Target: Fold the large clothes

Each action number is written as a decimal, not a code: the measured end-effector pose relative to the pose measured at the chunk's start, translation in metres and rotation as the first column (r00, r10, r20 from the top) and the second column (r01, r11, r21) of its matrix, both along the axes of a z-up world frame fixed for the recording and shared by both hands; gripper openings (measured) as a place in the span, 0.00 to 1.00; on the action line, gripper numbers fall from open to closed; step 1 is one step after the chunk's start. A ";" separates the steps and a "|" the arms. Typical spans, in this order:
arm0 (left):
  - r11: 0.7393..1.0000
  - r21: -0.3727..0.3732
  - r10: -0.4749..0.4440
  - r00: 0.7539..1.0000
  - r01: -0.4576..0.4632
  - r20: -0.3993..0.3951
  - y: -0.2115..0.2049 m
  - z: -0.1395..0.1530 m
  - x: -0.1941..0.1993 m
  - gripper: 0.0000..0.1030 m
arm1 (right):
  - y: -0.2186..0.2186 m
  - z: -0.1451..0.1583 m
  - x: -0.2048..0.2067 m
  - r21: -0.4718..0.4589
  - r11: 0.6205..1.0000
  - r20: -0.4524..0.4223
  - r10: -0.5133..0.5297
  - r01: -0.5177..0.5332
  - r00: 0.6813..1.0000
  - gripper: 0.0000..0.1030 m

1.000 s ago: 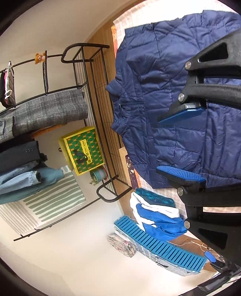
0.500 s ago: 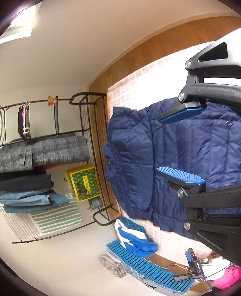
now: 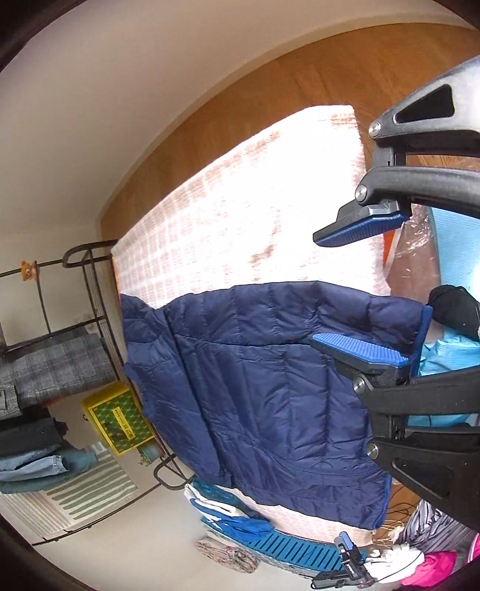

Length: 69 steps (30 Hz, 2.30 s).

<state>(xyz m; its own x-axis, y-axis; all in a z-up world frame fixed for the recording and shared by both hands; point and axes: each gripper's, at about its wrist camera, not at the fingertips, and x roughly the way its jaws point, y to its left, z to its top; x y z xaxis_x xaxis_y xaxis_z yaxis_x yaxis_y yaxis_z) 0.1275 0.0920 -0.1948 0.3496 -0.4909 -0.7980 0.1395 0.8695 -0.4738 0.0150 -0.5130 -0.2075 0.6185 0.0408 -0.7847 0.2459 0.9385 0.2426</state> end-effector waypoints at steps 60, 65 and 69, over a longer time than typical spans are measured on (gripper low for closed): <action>0.997 -0.079 0.041 0.962 -0.020 0.271 -0.059 0.100 0.262 0.07 | 0.020 0.101 0.300 0.069 0.996 0.258 -0.071 0.055 0.964 0.03; 0.999 0.017 0.044 0.974 -0.049 0.224 -0.073 0.057 0.318 0.07 | 0.018 0.057 0.366 0.037 0.995 0.187 -0.093 0.088 0.978 0.03; 0.997 0.055 0.049 0.984 -0.059 0.173 -0.079 0.018 0.349 0.07 | 0.021 0.016 0.403 -0.002 0.996 0.108 -0.086 0.087 0.990 0.03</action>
